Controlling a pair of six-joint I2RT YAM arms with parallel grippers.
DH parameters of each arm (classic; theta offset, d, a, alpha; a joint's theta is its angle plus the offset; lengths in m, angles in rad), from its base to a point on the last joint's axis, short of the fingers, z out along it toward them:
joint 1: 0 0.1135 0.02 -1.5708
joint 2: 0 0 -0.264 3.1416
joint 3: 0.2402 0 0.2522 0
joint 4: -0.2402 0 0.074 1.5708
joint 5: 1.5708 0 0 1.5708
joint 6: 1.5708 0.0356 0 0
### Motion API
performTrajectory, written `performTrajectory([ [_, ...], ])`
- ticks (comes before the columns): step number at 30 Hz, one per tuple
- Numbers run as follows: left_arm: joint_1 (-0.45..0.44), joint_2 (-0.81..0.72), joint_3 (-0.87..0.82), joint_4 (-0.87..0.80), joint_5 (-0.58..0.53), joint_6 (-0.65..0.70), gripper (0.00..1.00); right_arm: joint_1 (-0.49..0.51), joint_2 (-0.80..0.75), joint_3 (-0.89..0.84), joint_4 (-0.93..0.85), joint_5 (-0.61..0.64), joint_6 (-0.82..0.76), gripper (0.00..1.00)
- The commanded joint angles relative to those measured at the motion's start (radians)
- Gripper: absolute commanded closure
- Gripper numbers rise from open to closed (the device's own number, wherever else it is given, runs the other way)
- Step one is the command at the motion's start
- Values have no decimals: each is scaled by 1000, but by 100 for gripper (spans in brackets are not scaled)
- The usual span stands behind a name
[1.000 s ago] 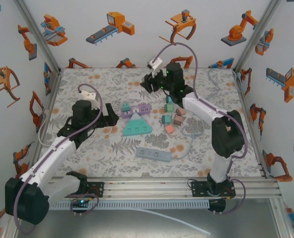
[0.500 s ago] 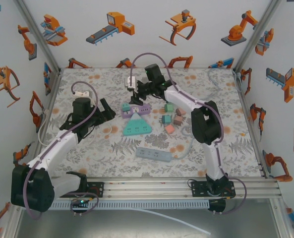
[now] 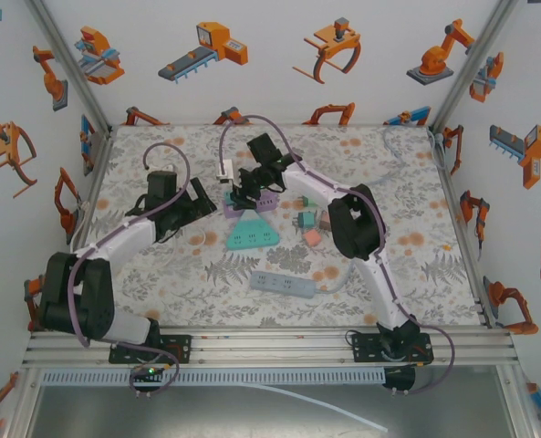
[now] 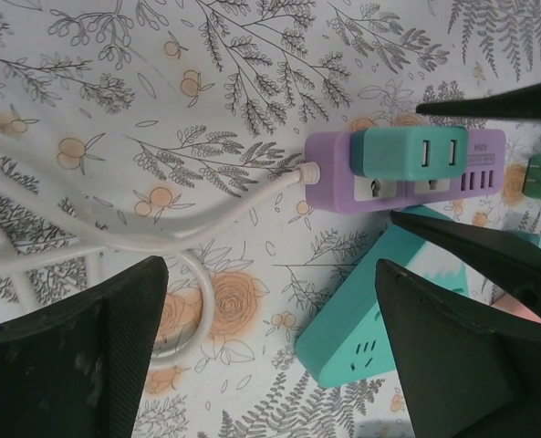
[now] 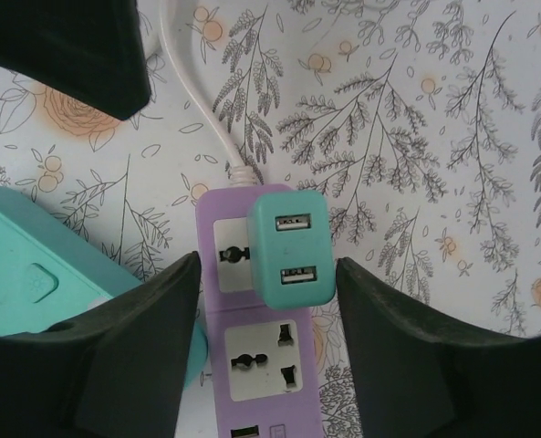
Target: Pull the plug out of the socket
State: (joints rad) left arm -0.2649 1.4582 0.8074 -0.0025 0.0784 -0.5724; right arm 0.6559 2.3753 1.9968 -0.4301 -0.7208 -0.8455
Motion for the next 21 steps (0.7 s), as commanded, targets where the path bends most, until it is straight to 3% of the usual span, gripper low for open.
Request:
performTrajectory([
  [1,1,62,49,67,59,23,14,-1,16,41,-6,-16,33,50],
  [9,-17,201,125,74,50,29,15,-1,6,15,1,-55,38,66],
  [21,-40,318,164,5,37,64,26,-1,-9,8,19,-60,40,70],
])
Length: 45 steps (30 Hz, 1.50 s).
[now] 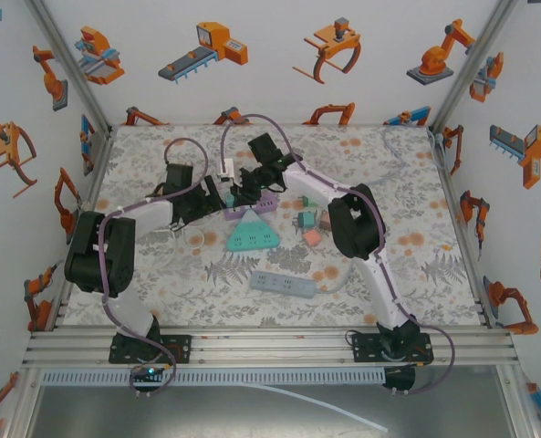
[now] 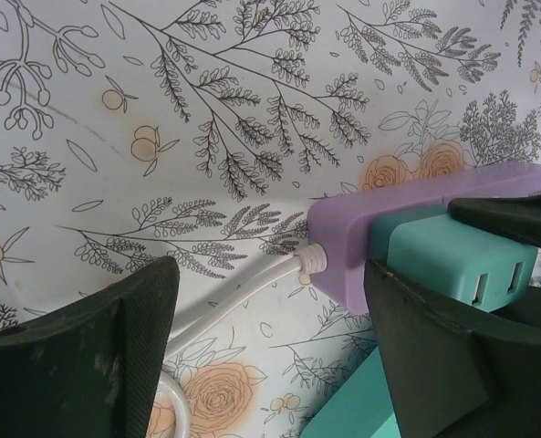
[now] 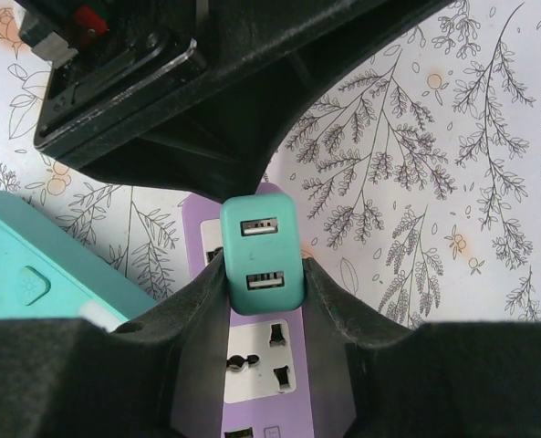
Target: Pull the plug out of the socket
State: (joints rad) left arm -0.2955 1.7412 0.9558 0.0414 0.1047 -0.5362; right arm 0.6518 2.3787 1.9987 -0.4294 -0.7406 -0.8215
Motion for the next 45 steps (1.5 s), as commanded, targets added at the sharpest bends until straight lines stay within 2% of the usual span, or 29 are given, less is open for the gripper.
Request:
performTrajectory([
  [1,-10,42,22,-51,15,36,26,3,-14,5,22,-40,18,70],
  [16,-57,147,105,-278,-113,161,33,3,-70,-56,181,-46,108,74],
  [21,-65,150,105,-291,-134,168,34,0,-76,-77,271,-55,191,77],
  [35,-69,144,80,-279,-135,161,34,-22,-108,-139,420,-112,278,82],
  [45,-68,139,67,-268,-128,159,34,-41,-154,-252,629,-126,358,86],
])
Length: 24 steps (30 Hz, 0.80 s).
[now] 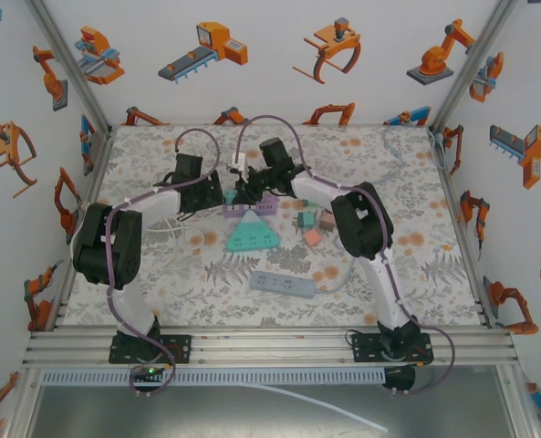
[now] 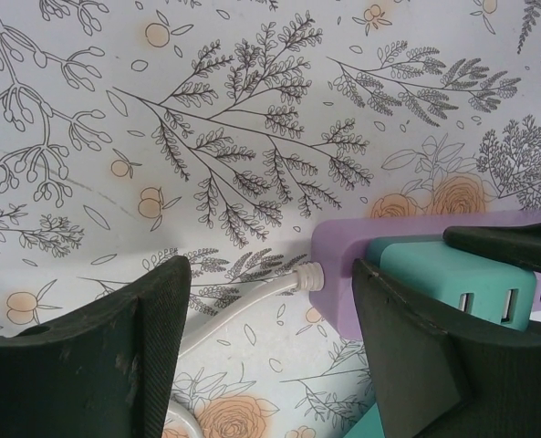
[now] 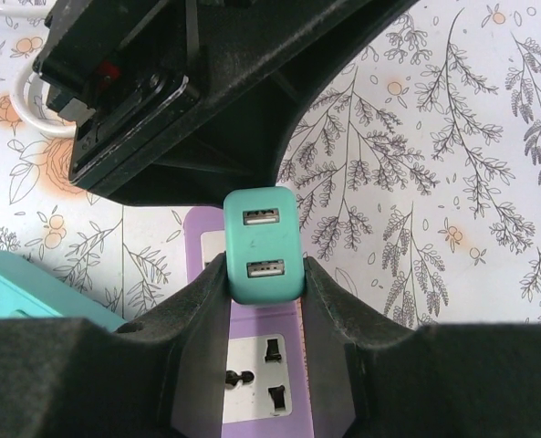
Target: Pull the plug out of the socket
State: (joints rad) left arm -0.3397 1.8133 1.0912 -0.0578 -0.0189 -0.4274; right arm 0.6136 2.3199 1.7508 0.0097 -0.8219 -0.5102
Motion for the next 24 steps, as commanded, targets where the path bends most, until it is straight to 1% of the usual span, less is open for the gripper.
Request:
performTrajectory([
  [1,-24,66,-70,-170,-4,49,34,-4,-99,-10,198,-43,46,86],
  [10,-24,69,-71,-167,-4,46,34,-7,-150,-81,249,-47,-6,88],
  [14,-21,72,-74,-165,-1,43,34,-8,-173,-121,321,-54,-4,89],
  [17,-22,70,-77,-162,-1,41,34,-9,-174,-122,329,-52,9,89],
  [21,-22,57,-80,-155,7,39,33,-20,-181,-146,415,-46,88,90],
  [24,-22,38,-86,-144,27,42,34,-25,-200,-173,487,1,169,91],
])
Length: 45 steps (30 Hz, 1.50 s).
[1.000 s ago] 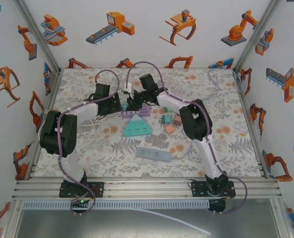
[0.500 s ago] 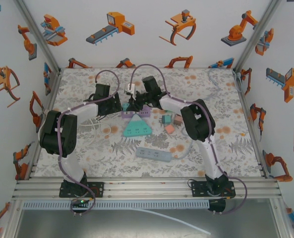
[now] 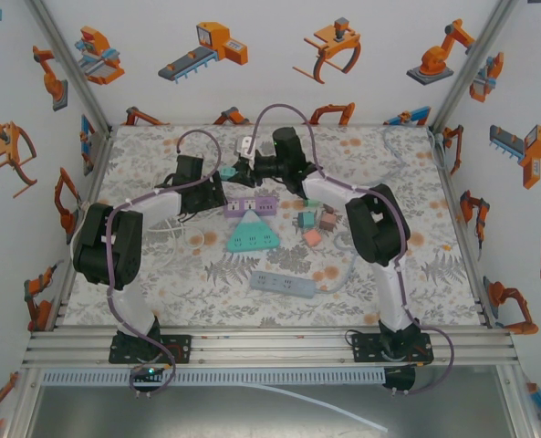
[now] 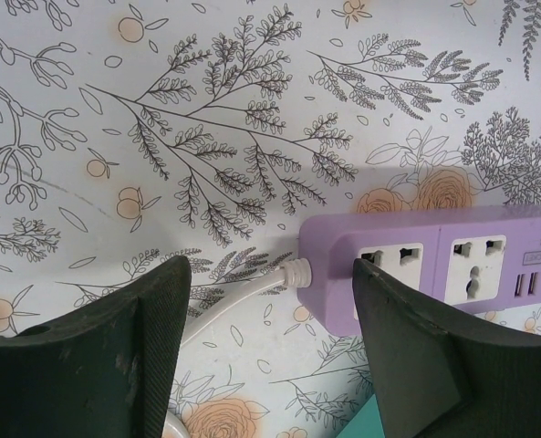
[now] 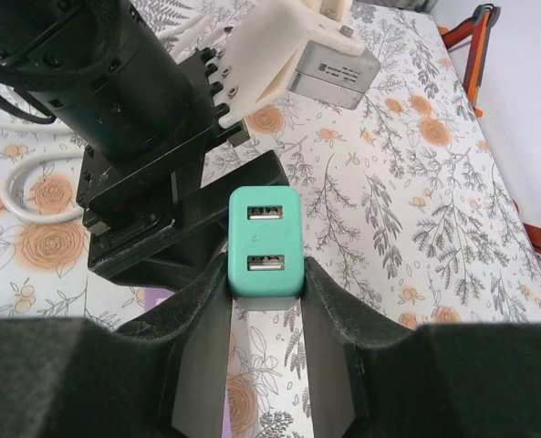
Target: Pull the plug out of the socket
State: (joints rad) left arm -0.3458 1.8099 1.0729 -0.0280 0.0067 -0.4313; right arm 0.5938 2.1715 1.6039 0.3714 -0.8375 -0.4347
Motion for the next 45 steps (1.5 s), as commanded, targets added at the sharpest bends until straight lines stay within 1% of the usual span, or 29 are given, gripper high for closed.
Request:
performTrajectory([
  [1,-16,32,-72,-164,12,47,33,-6,-62,-36,136,33,117,91],
  [4,-15,-9,-85,-139,42,48,32,-8,-106,-73,159,110,198,91],
  [9,-16,-92,-85,-122,77,52,25,-21,-205,-148,172,273,391,93],
  [14,-19,-191,-81,-112,115,56,18,-32,-335,-262,152,573,638,96],
  [16,-22,-244,-89,-102,132,65,15,-34,-406,-296,46,717,733,96],
  [18,-25,-300,-107,-89,164,81,12,-35,-463,-295,-101,812,792,96],
  [19,-25,-333,-118,-89,186,94,11,-35,-500,-289,-203,855,820,95],
  [22,-32,-444,-164,-76,247,133,8,-35,-594,-311,-384,928,881,93],
  [24,-37,-522,-199,-67,297,158,6,-35,-656,-353,-463,976,938,92],
  [26,-47,-597,-227,-68,341,185,5,-38,-711,-391,-563,1041,1034,91],
  [27,-55,-631,-241,-73,365,204,4,-39,-736,-408,-598,1055,1071,91],
  [29,-71,-702,-263,-91,387,233,2,-40,-781,-441,-669,1073,1087,88],
  [31,-96,-774,-280,-112,409,260,1,-44,-810,-455,-766,1111,1107,87],
  [33,-125,-830,-288,-134,440,287,0,-51,-830,-479,-822,1107,1125,87],
  [35,-158,-870,-289,-157,474,319,3,-62,-838,-519,-833,1052,1115,86],
  [38,-214,-894,-276,-203,493,370,3,-101,-829,-581,-818,933,1087,86],
  [42,-274,-895,-261,-247,460,396,3,-156,-777,-635,-787,867,1041,87],
  [45,-300,-890,-263,-254,422,395,3,-188,-729,-642,-781,815,989,87],
])
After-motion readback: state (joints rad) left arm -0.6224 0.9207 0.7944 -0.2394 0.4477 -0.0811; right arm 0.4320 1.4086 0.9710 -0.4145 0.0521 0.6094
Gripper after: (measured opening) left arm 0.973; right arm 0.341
